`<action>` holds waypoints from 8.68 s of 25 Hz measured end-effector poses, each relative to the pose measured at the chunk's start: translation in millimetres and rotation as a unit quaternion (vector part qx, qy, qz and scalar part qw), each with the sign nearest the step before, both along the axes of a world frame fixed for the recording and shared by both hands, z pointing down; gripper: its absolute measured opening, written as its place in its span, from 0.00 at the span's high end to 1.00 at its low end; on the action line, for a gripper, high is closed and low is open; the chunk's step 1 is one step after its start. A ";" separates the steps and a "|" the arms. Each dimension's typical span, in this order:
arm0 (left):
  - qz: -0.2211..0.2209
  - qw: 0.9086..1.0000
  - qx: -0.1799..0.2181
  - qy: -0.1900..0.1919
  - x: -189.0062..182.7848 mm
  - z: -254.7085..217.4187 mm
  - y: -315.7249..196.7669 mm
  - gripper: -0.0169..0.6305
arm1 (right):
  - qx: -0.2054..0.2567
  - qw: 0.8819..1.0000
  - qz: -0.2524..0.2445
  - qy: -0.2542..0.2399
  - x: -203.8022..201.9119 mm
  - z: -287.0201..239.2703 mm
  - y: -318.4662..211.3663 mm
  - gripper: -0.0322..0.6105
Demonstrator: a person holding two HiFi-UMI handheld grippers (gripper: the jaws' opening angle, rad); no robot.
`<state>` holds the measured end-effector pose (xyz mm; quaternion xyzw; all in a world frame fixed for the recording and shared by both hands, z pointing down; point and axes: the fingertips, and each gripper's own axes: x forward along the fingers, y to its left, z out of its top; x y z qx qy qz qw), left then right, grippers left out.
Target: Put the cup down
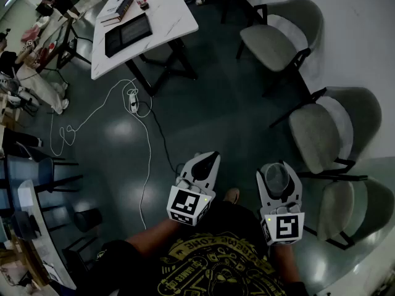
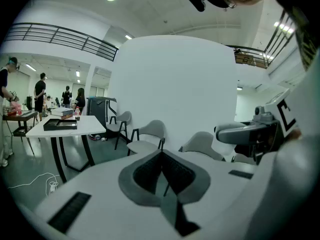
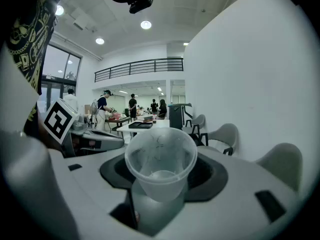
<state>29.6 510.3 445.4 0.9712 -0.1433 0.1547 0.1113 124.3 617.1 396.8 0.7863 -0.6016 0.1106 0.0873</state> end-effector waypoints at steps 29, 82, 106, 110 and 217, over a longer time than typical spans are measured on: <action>-0.030 0.999 -0.008 0.019 -9.7 -16.6 -136.0 0.96 | 0.006 0.999 -0.030 -0.022 0.6 -19.1 -154.7 0.55; -0.293 0.956 0.028 0.015 -53.2 -54.5 -459.7 0.96 | 0.043 0.957 -0.286 -0.014 -5.5 -50.5 -544.0 0.55; -0.355 0.933 0.048 -0.015 -11.6 -60.6 -513.2 0.96 | 0.057 0.924 -0.377 -0.028 22.1 -43.9 -613.2 0.55; -0.345 0.938 0.046 -0.009 -4.8 -56.1 -533.2 0.96 | 0.053 0.928 -0.367 -0.026 27.5 -39.6 -629.7 0.55; -0.275 0.955 -0.045 -0.100 -54.1 102.1 -854.4 0.96 | -0.202 0.921 -0.333 -0.020 -61.1 185.7 -937.0 0.40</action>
